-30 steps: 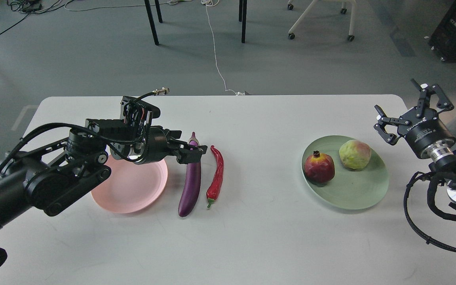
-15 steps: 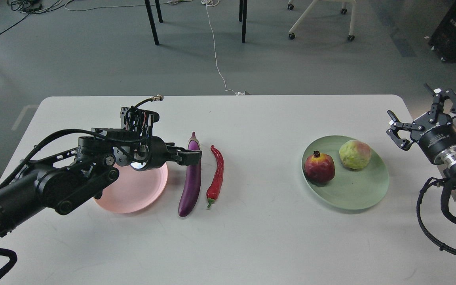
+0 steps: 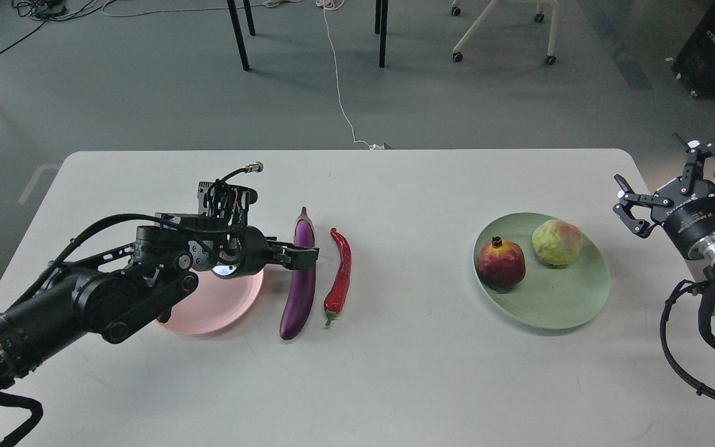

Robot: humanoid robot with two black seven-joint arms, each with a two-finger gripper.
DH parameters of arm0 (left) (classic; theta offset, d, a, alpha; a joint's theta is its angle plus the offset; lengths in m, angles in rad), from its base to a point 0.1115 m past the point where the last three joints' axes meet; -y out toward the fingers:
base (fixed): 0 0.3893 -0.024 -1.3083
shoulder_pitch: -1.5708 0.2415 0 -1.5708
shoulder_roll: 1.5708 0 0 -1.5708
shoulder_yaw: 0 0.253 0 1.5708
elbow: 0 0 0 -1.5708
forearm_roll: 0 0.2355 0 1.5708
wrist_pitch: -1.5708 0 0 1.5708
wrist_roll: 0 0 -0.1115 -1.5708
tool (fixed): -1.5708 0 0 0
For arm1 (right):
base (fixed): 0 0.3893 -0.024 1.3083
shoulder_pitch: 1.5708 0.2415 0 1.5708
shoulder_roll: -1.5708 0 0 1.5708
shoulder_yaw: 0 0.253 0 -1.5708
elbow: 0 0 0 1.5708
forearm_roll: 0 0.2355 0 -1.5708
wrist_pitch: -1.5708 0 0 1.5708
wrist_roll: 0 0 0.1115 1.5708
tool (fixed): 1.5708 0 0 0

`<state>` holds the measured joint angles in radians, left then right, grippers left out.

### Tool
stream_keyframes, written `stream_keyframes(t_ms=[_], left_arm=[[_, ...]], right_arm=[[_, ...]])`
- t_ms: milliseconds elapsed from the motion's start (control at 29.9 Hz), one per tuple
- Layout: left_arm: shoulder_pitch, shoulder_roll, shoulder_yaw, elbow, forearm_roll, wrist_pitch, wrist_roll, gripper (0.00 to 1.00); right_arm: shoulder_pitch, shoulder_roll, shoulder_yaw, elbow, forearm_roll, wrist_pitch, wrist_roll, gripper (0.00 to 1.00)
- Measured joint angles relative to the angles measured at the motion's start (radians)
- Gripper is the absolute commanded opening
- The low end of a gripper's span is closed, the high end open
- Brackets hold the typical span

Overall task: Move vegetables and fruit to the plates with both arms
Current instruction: 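Lower the left gripper over the purple eggplant and grasp it, then lift the eggplant with the left gripper and set it on the pink plate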

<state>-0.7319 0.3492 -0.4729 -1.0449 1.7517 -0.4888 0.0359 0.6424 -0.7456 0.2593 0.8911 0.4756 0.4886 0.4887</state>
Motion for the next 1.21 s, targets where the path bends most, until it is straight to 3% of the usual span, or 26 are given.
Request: stream_keyframes(t_ms=[167,268,301,469,703,904,1205], left_arm=[[0.012,-0.011,0.017,0.001,-0.017,0.0,0.014,0.67],[0.014,-0.017,0.021,0.0,-0.04,0.0,0.017,0.37],[0.014,-0.017,0.022,0.0,-0.046,0.0,0.022,0.33],[0.014,-0.017,0.021,0.0,-0.082,0.0,0.06,0.3],[-0.006,0.0,0.011,-0.026,-0.191,0.0,0.08,0.27],[-0.096,0.098,0.004,-0.106,-0.345,0.0,0.103,0.28],[-0.078,0.365,0.04,-0.121,-0.385,0.0,0.048,0.31]], right_arm=[[-0.001,-0.001,0.0,0.0,-0.001,0.0,0.0,0.98],[-0.001,-0.004,0.0,0.001,-0.001,0.0,0.0,0.98],[0.0,-0.005,0.0,0.001,-0.001,0.0,0.0,0.98],[0.0,-0.007,0.0,0.002,-0.002,0.0,0.0,0.98],[-0.001,-0.012,-0.001,0.001,-0.002,0.0,0.0,0.98],[-0.001,-0.012,0.0,0.0,-0.002,0.0,0.0,0.98],[-0.001,-0.012,-0.001,0.002,-0.002,0.0,0.0,0.98]])
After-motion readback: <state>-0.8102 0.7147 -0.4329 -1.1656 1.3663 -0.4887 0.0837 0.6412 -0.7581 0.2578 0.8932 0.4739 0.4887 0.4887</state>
